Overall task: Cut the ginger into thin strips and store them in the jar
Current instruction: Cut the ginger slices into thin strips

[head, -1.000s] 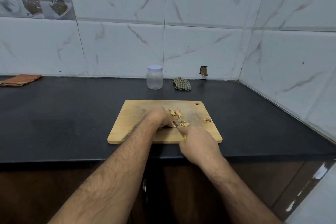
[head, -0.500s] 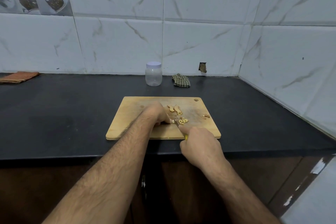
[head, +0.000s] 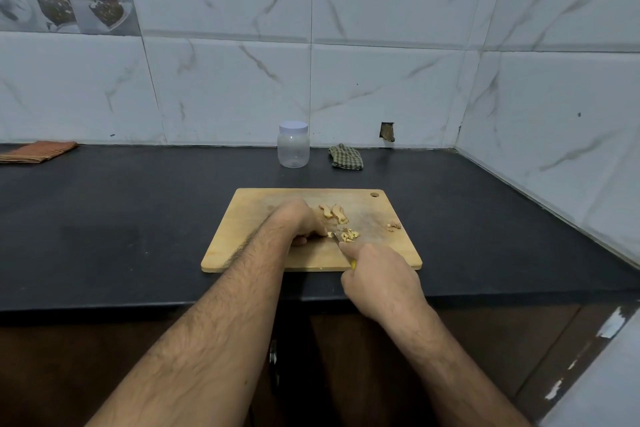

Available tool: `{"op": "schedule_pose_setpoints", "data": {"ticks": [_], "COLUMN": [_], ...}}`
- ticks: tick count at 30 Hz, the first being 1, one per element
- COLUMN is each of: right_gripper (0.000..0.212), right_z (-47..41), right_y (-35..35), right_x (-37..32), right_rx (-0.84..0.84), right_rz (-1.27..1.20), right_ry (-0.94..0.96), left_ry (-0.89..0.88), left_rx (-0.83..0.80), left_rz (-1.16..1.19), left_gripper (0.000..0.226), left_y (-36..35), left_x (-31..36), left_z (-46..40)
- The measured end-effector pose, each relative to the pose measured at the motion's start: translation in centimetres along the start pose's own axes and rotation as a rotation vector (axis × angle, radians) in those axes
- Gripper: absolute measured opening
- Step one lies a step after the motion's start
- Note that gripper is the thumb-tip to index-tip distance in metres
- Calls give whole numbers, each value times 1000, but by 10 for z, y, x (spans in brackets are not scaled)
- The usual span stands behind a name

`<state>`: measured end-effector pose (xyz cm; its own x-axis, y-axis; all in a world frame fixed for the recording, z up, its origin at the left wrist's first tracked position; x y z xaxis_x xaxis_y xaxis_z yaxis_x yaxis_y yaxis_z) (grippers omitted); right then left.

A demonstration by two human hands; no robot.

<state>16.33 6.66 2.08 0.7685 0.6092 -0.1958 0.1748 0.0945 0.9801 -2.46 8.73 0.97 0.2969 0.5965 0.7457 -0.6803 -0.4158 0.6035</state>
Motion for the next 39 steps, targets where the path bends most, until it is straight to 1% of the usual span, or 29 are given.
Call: {"op": "schedule_pose_setpoints", "data": {"ticks": [12, 18, 21, 26, 33, 39], "right_gripper": [60, 56, 57, 60, 58, 62], "right_z": [-9, -6, -6, -10, -10, -15], "right_y": [-1, -2, -2, -2, -4, -2], "right_x": [-8, -3, -4, -7, -7, -12], "right_rx": [13, 33, 51, 19, 19, -16], "right_rz": [31, 26, -2, -22, -21, 15], "right_ry": [1, -20, -11, -9, -5, -14], "left_ry": [-24, -28, -17, -23, -33, -29], "left_rx": [26, 49, 38, 43, 48, 54], "left_rz": [43, 15, -13, -42, -5, 3], "left_gripper": [27, 23, 22, 19, 20, 23], "left_y": [-4, -2, -2, -2, -3, -3], "left_x": [1, 0, 0, 1, 0, 0], "left_z": [2, 3, 6, 7, 4, 4]}}
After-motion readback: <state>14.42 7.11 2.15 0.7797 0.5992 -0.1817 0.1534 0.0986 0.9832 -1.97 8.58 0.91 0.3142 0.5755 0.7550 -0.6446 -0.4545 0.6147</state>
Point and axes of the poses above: each hand's wrist, its own z-axis away from the middle knuckle, its own y-axis out of the back of the hand, x = y × z, the point moved 4 cm from there along -z, towards the middle knuckle, and after that the axes turned 10 degrees about z, right-handed, at the moved point
